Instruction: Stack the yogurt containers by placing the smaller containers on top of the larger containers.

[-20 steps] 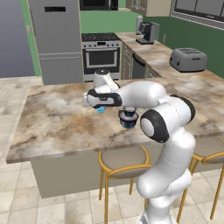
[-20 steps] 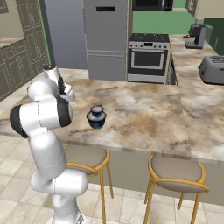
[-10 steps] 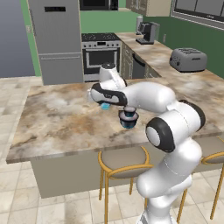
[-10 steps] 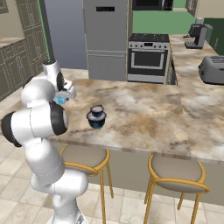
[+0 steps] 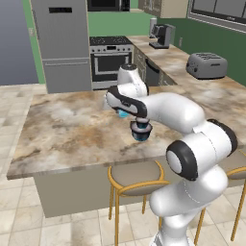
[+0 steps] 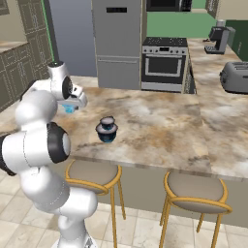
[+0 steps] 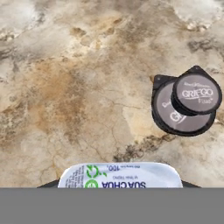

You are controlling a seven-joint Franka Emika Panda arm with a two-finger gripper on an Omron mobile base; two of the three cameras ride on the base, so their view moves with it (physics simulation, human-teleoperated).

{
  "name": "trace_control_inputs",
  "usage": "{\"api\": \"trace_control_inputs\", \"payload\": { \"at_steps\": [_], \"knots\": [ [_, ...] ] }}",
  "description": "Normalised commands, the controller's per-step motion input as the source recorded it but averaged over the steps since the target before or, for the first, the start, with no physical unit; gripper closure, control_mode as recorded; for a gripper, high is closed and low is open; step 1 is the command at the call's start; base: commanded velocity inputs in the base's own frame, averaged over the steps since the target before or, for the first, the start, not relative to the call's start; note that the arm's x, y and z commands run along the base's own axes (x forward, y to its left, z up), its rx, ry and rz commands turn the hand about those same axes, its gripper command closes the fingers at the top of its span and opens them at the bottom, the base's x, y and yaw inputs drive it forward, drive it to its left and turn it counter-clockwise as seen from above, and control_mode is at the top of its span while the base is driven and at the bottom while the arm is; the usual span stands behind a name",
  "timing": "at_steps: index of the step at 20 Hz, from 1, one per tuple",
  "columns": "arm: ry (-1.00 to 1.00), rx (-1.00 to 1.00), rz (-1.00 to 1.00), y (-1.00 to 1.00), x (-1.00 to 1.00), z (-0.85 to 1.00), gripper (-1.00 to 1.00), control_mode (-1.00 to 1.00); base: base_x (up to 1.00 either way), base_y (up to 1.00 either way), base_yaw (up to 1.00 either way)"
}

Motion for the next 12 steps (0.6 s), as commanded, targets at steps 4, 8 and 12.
{"api": "trace_control_inputs", "payload": {
  "at_steps": [4,8,12],
  "knots": [
    [0.05,-0.1,0.0,-0.22,-0.08,0.17,1.0,-1.0,0.0,0.0,0.0],
    [0.06,-0.12,0.0,-0.33,-0.17,0.14,1.0,-1.0,0.0,0.0,0.0],
    [0.03,-0.07,0.0,-0.33,-0.19,0.17,1.0,-1.0,0.0,0.0,0.0]
  ]
}}
